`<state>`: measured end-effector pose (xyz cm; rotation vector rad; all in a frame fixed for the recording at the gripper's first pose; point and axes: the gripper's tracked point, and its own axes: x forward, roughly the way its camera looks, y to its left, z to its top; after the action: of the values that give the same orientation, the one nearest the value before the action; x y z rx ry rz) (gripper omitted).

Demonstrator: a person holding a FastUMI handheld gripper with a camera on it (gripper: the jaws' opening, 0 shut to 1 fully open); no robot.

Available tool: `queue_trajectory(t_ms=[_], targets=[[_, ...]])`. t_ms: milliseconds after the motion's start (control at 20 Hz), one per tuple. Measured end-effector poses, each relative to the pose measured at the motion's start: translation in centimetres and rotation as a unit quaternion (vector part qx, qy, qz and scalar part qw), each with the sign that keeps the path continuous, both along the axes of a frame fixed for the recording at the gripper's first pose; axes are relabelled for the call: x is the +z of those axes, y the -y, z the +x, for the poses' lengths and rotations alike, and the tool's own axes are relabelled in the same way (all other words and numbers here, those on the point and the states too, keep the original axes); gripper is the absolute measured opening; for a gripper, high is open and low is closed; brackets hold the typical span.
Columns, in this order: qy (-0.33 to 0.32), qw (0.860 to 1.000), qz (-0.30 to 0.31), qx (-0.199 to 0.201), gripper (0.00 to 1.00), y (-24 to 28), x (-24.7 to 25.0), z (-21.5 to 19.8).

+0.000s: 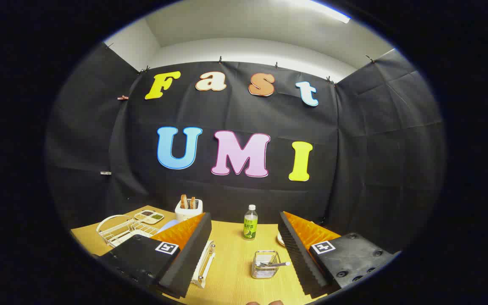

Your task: Take the plate from the dish rack, then take the spoon from the basket and place it into the plate.

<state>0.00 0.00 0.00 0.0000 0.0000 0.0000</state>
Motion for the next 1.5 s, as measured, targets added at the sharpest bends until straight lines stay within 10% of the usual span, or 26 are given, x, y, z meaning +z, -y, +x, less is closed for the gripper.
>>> queue_trajectory(t_ms=[1500], targets=[[-0.113, 0.99, 0.018, 0.077, 0.97, -7.5, -2.8, 3.5]])
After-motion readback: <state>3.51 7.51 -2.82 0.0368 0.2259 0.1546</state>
